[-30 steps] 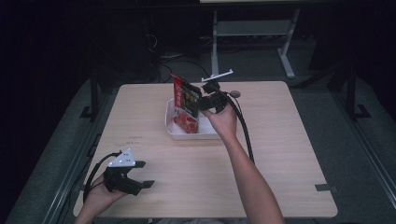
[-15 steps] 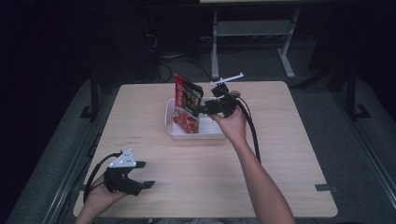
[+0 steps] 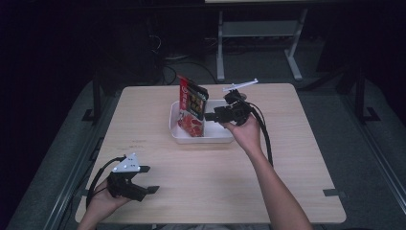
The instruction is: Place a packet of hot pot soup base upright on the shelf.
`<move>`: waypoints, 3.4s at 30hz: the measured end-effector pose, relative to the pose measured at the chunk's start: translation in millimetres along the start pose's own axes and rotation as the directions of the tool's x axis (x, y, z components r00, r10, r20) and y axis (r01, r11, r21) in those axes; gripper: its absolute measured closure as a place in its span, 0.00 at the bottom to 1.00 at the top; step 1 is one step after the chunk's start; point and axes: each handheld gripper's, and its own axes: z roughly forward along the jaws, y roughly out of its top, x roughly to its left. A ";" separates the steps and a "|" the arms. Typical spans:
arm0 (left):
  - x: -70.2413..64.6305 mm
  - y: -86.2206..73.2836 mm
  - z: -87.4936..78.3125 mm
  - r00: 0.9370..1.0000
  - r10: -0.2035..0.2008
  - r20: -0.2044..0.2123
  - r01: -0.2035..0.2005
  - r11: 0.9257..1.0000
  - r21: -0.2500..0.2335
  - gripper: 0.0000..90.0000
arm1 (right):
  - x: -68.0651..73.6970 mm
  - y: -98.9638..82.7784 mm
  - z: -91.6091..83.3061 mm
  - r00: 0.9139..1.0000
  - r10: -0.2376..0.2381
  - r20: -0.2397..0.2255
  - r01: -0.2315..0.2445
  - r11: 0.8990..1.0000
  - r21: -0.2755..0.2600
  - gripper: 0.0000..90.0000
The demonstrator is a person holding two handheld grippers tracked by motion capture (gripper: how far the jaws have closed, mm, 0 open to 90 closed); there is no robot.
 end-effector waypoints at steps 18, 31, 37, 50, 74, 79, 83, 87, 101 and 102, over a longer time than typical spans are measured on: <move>0.3 -0.5 1.5 1.000 -0.003 -0.003 0.003 1.000 0.004 0.23 | -8.7 -35.8 -24.8 1.000 0.019 -0.006 -0.019 1.000 0.014 0.46; -1.0 0.3 4.3 1.000 0.000 0.005 0.000 1.000 0.012 0.23 | -12.5 -60.3 -40.3 1.000 0.026 -0.015 -0.026 0.999 0.022 0.45; -1.2 0.2 5.7 1.000 0.000 0.007 0.000 1.000 0.011 0.23 | -17.1 -73.5 -49.4 0.999 0.037 -0.017 -0.037 0.999 0.019 0.45; -0.4 -0.8 9.5 1.000 -0.014 0.001 0.014 1.000 0.015 0.23 | -27.3 -97.0 -70.0 0.998 0.056 -0.009 -0.056 0.998 0.012 0.43; -2.4 -0.4 15.0 1.000 -0.014 -0.009 0.014 1.000 0.027 0.23 | -36.6 -140.6 -103.0 0.998 0.067 0.005 -0.068 0.998 0.017 0.42; -2.9 0.0 15.8 1.000 -0.010 -0.007 0.010 0.999 0.033 0.23 | -38.5 -151.1 -108.1 0.997 0.076 0.007 -0.076 0.997 0.023 0.42; -3.8 0.6 16.7 1.000 -0.006 -0.006 0.007 0.999 0.034 0.23 | -40.4 -159.7 -112.1 0.996 0.087 0.005 -0.087 0.996 0.024 0.41; -4.6 0.9 17.1 1.000 -0.004 -0.006 0.004 0.999 0.036 0.23 | -41.4 -168.1 -115.7 0.995 0.096 0.001 -0.096 0.995 0.022 0.41; -5.3 -0.1 17.8 1.000 -0.003 -0.004 0.003 0.999 0.041 0.23 | -46.4 -196.7 -123.0 0.992 0.130 -0.002 -0.130 0.991 0.030 0.40; -5.4 -0.2 17.9 1.000 -0.002 -0.004 0.002 0.999 0.043 0.23 | -46.7 -199.0 -123.4 0.991 0.132 -0.002 -0.132 0.991 0.031 0.40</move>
